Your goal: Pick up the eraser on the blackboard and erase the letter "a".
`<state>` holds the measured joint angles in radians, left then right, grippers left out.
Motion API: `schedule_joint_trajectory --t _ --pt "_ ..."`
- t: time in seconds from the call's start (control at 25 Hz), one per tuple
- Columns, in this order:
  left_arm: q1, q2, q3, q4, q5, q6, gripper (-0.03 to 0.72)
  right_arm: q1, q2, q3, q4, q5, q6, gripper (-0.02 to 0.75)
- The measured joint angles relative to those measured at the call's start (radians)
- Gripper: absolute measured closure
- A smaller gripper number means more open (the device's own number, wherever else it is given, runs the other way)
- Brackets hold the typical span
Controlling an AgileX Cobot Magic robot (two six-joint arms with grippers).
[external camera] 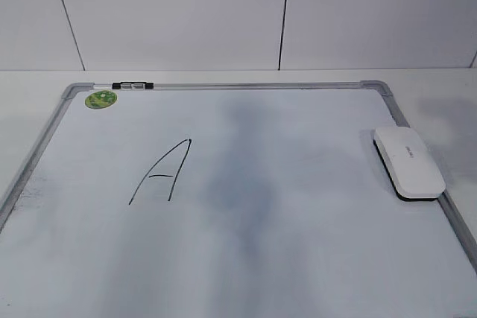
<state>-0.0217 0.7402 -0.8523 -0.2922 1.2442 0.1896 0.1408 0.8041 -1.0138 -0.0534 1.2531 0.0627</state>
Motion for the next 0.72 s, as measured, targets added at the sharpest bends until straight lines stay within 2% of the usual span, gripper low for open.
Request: schedule_joint_trajectory --t 0.4,0.72 --pt "0.0 -0.168 0.049 0.036 0.01 -0.026 0.306 0.0 -0.308 0.232 -0.013 0.006 -0.018 0.145" --pt "0.0 -0.285 0.224 0.071 0.011 -0.031 0.306 0.0 -0.431 0.4 -0.047 -0.007 -0.019 0.153"
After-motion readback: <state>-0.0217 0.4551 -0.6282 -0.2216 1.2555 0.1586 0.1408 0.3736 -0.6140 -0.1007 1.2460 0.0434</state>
